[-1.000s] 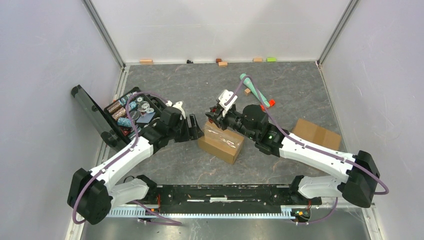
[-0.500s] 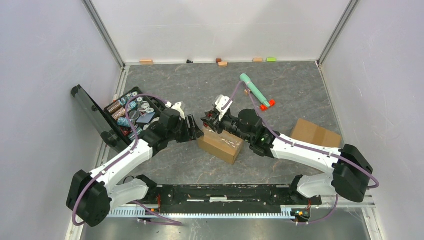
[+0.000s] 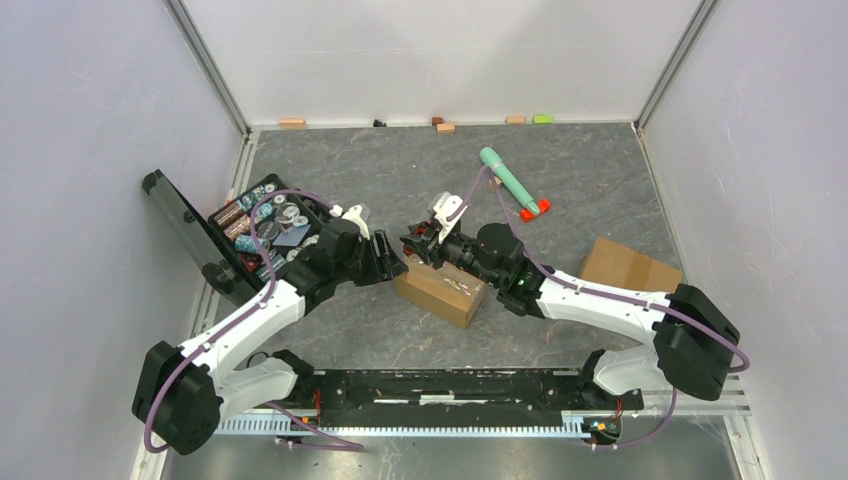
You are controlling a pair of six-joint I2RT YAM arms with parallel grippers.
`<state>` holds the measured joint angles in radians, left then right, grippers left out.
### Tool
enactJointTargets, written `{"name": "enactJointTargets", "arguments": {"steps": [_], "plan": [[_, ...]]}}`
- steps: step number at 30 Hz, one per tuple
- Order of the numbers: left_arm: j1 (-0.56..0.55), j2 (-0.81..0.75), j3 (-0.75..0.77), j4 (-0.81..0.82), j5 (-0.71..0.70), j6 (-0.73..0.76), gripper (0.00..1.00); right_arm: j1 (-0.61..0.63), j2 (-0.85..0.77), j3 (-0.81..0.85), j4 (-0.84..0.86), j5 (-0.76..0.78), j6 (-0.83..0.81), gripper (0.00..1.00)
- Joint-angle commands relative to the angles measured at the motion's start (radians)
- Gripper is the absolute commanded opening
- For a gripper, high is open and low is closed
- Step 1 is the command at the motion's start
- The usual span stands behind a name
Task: Unpack the express box
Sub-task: Cut the express box at the center of the board.
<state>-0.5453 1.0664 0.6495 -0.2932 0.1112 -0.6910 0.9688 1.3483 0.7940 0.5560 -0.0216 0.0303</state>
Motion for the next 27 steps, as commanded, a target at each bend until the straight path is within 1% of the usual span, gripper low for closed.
{"name": "enactJointTargets", "arguments": {"steps": [1,17,27], "plan": [[0.008,0.012,-0.034,-0.112,-0.074,0.013,0.66,0.003,0.008,-0.014,0.101,0.015,0.009,0.0],[0.008,0.012,-0.03,-0.122,-0.067,0.007,0.67,-0.015,0.012,-0.069,0.162,0.015,0.019,0.0],[0.008,0.017,-0.027,-0.123,-0.065,0.007,0.66,-0.021,0.018,-0.028,0.164,0.015,0.01,0.0]]}}
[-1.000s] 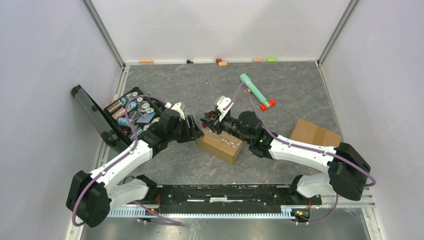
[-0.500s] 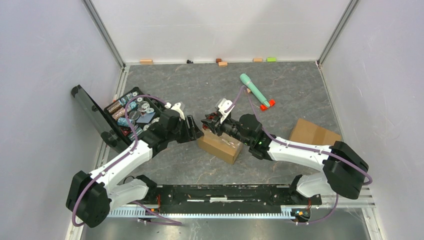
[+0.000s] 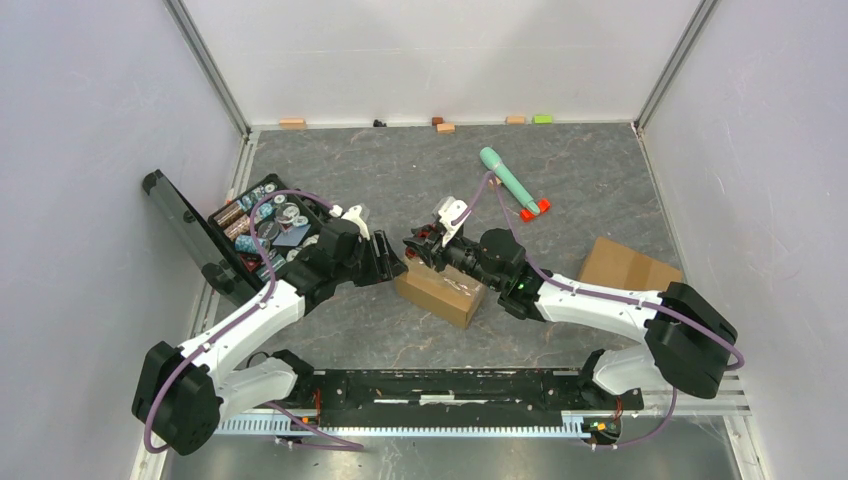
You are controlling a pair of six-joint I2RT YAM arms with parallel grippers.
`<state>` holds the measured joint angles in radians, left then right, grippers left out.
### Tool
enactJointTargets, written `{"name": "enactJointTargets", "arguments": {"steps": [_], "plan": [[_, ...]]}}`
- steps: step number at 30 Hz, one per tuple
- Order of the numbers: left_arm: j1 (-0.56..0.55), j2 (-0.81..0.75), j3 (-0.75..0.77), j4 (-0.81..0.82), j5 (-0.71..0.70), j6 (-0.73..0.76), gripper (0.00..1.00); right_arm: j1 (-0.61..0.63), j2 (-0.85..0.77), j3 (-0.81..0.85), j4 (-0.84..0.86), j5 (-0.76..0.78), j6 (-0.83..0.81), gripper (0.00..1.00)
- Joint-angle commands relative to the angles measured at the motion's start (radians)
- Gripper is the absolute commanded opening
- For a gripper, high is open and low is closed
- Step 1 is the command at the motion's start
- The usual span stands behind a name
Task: Unpack the express box
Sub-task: Cut the express box at the center of the board.
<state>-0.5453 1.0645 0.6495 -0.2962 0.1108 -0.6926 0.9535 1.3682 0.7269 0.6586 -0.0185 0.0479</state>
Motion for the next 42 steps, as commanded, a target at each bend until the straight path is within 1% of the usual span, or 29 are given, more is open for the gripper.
{"name": "enactJointTargets", "arguments": {"steps": [1,14,21,33,37,42], "plan": [[0.008,0.021,-0.025,-0.119,-0.065,0.008,0.66,-0.008,0.001,0.039,0.063,0.012,-0.007,0.0],[0.008,0.038,-0.015,-0.115,-0.059,0.011,0.66,-0.018,0.044,0.064,0.068,-0.008,0.014,0.0],[0.007,0.042,-0.014,-0.113,-0.062,0.006,0.67,-0.019,0.031,0.026,0.042,-0.013,0.026,0.0],[0.007,0.047,-0.01,-0.107,-0.062,-0.02,0.66,-0.024,-0.027,-0.056,-0.046,-0.004,0.024,0.0],[0.007,0.043,-0.016,-0.107,-0.072,-0.028,0.66,-0.024,-0.053,-0.05,-0.1,0.004,0.017,0.0],[0.007,0.032,-0.014,-0.108,-0.091,-0.042,0.66,-0.025,-0.076,-0.029,-0.207,0.005,0.002,0.0]]}}
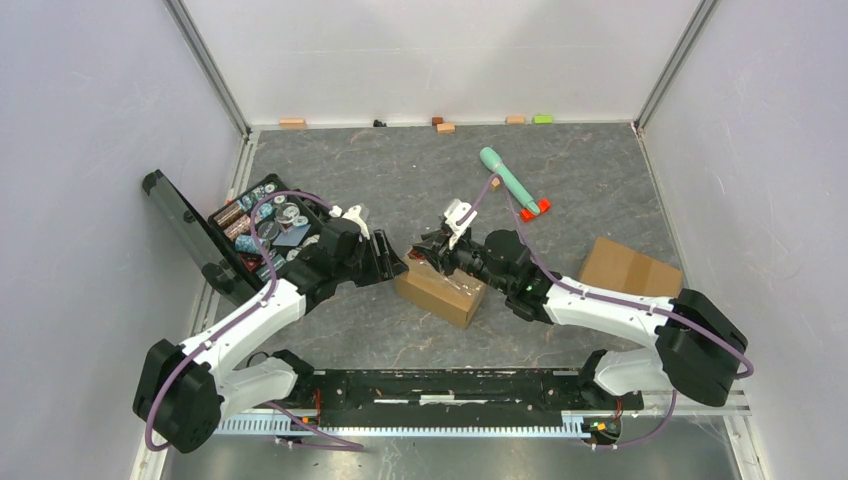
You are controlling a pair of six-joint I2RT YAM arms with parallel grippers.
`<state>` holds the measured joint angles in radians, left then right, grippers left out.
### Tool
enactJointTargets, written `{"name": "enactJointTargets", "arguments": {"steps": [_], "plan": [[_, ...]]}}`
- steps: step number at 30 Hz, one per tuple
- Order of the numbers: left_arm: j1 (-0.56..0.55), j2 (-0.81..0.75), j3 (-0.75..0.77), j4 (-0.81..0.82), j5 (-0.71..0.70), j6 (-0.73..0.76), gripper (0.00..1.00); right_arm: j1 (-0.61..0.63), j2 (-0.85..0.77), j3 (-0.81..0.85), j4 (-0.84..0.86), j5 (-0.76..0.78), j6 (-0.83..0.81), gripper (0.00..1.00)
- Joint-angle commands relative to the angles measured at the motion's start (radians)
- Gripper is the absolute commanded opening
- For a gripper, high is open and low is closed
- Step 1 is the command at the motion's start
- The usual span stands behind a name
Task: Unpack the express box
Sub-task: Cut the express box at the center of the board.
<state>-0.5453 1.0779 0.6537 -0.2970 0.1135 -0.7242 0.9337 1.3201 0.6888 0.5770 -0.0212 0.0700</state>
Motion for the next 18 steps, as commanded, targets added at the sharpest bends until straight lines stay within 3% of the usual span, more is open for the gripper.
{"name": "enactJointTargets", "arguments": {"steps": [1,10,18], "plan": [[0.006,0.015,-0.011,-0.11,-0.095,-0.011,0.67,-0.006,-0.029,0.007,-0.134,-0.001,-0.023,0.0],[0.007,-0.021,0.104,-0.157,-0.076,-0.018,0.71,-0.006,-0.062,-0.016,-0.154,0.015,-0.015,0.0],[0.008,0.012,0.069,-0.015,-0.007,-0.079,0.75,-0.005,-0.071,-0.015,-0.164,0.015,-0.013,0.0]]}}
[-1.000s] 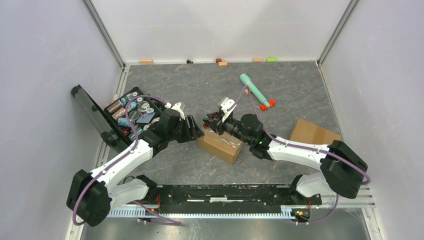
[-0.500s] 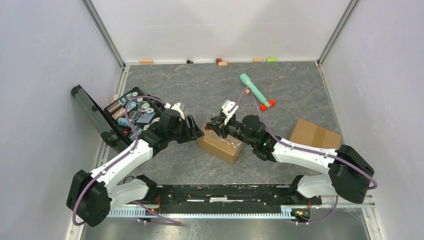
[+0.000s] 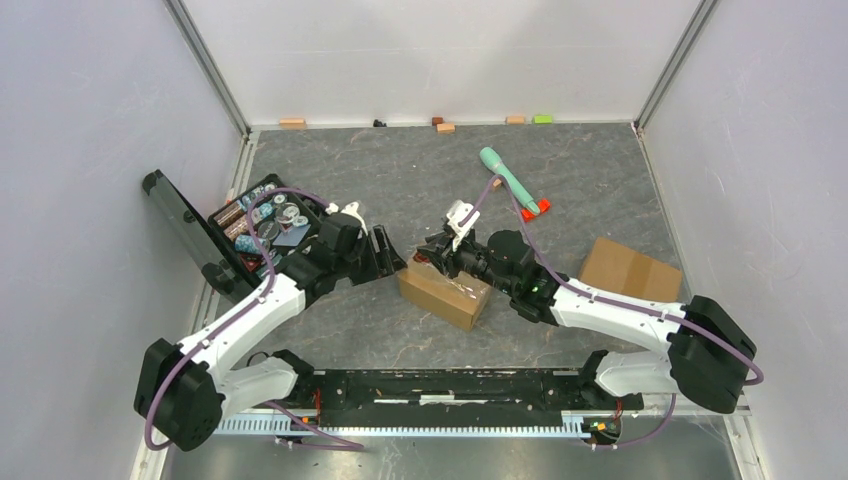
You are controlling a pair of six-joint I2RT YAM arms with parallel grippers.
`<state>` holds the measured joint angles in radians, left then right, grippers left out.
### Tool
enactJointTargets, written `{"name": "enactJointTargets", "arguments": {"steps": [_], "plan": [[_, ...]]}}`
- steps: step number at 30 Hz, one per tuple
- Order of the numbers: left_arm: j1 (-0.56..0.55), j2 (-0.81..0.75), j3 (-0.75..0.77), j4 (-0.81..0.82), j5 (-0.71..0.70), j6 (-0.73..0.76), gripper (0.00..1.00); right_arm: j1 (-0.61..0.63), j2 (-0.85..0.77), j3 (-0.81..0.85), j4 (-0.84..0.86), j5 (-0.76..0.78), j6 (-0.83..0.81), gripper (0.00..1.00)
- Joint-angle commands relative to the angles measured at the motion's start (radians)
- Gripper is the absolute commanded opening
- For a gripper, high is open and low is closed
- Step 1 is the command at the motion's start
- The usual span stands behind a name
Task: Unpack the express box
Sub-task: Cut the express box at the center of the board.
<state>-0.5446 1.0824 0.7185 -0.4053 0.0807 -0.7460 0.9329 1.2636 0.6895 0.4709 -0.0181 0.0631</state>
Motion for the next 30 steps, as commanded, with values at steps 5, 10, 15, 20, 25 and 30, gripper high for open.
{"name": "enactJointTargets", "arguments": {"steps": [5,10,15,20,25,30], "plan": [[0.008,0.047,0.0,0.165,0.066,-0.075,0.77,-0.005,-0.016,-0.012,-0.064,0.012,-0.005,0.0],[0.008,0.098,-0.032,0.177,0.06,-0.074,0.74,-0.005,-0.018,0.003,-0.087,0.012,-0.001,0.0],[0.007,0.106,-0.083,0.168,-0.003,-0.092,0.67,-0.005,-0.039,0.01,-0.116,0.012,0.001,0.0],[0.007,0.115,-0.096,0.124,-0.076,-0.094,0.66,-0.005,-0.064,0.011,-0.16,0.01,-0.008,0.0],[0.007,0.123,-0.107,0.118,-0.128,-0.096,0.66,-0.005,-0.087,0.013,-0.226,-0.001,-0.028,0.0],[0.008,0.143,-0.12,0.131,-0.134,-0.109,0.66,-0.005,-0.104,0.01,-0.277,-0.014,-0.033,0.0]]}}
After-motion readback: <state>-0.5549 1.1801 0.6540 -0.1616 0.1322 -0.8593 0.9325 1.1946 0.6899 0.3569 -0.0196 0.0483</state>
